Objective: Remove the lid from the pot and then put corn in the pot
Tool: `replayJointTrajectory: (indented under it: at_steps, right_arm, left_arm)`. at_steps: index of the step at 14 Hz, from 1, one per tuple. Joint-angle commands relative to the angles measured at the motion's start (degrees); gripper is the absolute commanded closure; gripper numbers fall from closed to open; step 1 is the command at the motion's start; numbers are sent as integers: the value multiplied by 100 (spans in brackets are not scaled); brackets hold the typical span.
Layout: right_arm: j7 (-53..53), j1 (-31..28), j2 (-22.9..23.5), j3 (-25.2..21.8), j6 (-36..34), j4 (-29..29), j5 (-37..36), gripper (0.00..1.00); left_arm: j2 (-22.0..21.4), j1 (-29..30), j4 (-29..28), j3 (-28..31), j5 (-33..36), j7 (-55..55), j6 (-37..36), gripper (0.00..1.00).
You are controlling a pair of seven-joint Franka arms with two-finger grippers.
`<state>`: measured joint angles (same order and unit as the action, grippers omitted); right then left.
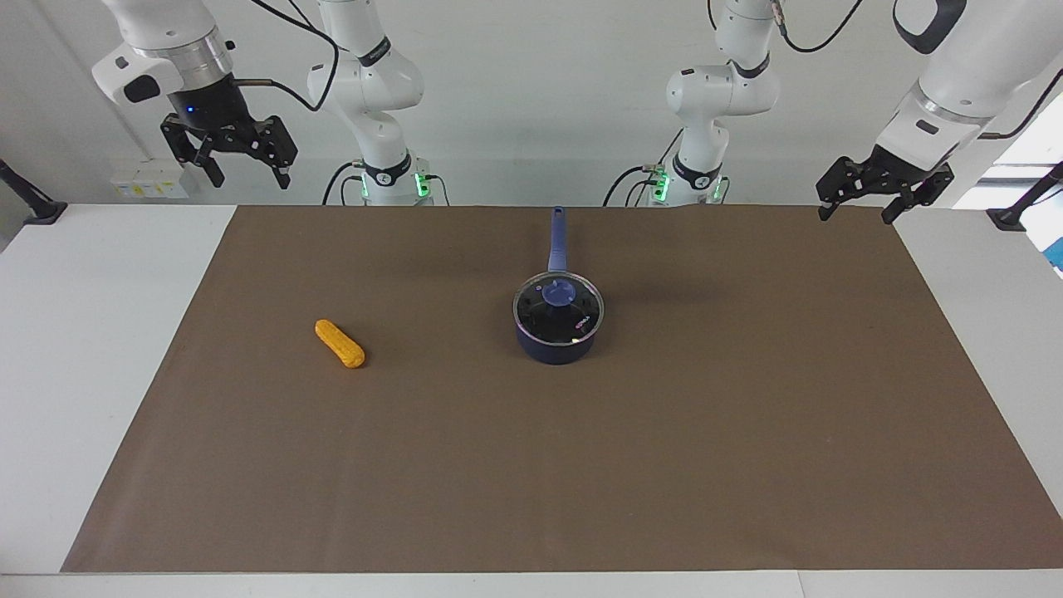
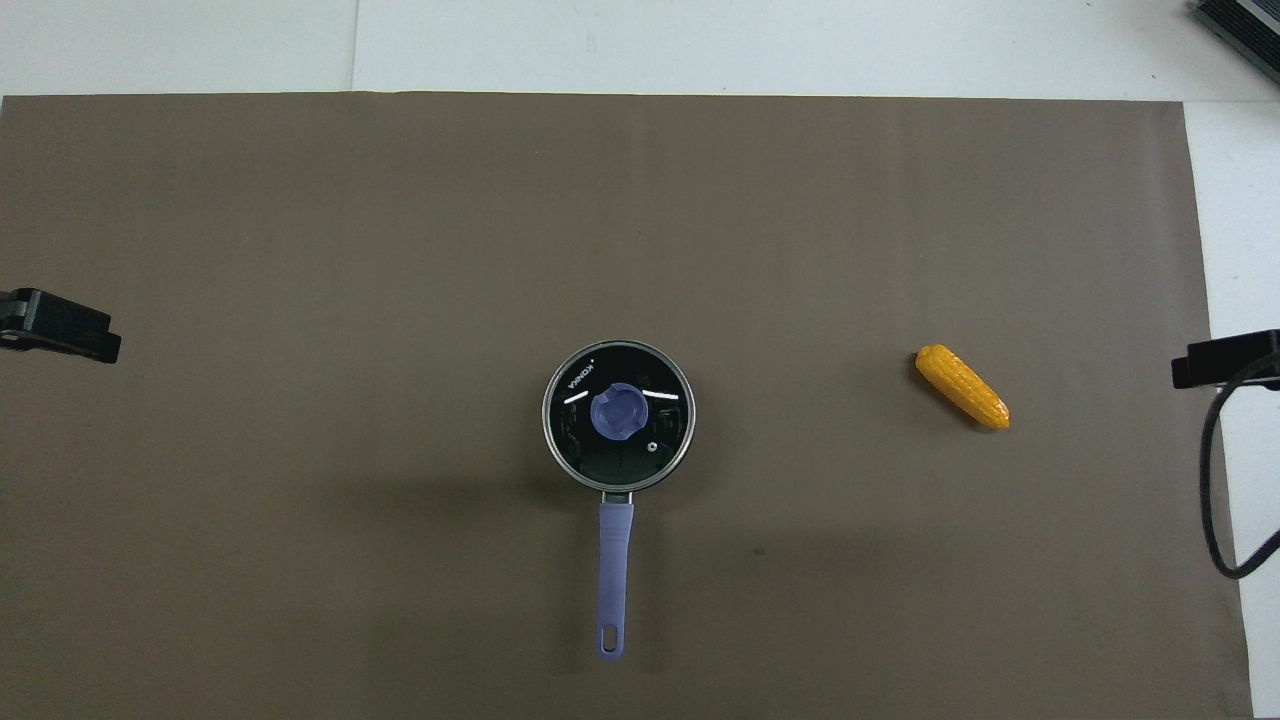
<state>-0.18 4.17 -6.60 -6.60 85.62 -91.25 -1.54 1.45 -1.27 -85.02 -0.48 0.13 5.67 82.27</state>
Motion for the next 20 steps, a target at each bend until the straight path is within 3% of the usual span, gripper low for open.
replayJointTrajectory:
  at_steps: [1,4,9,12,15,20]
  right_arm:
    - [-131,-48,1,-17,-115,28,75,0]
    - [-140,-39,9,18,-98,46,154,0]
    - [-350,-22,1,1,24,-6,119,0]
    - [-1121,-48,88,1,647,-401,92,0]
    - [-1765,-57,228,1,1630,-1270,84,0]
    - [-3615,-127,1115,1,2667,-1833,92,0]
  left_arm:
    - [-101,-154,-208,39,49,22,17,0]
    - [-92,-215,-409,39,-48,66,192,0]
    - [-40,-838,-866,30,-57,-4,710,0]
    - [4,-1198,-1367,30,-57,-39,1412,0]
    - [206,-1620,-1500,30,-57,-504,1783,0]
    - [706,-2288,-1465,30,-57,-971,2302,0]
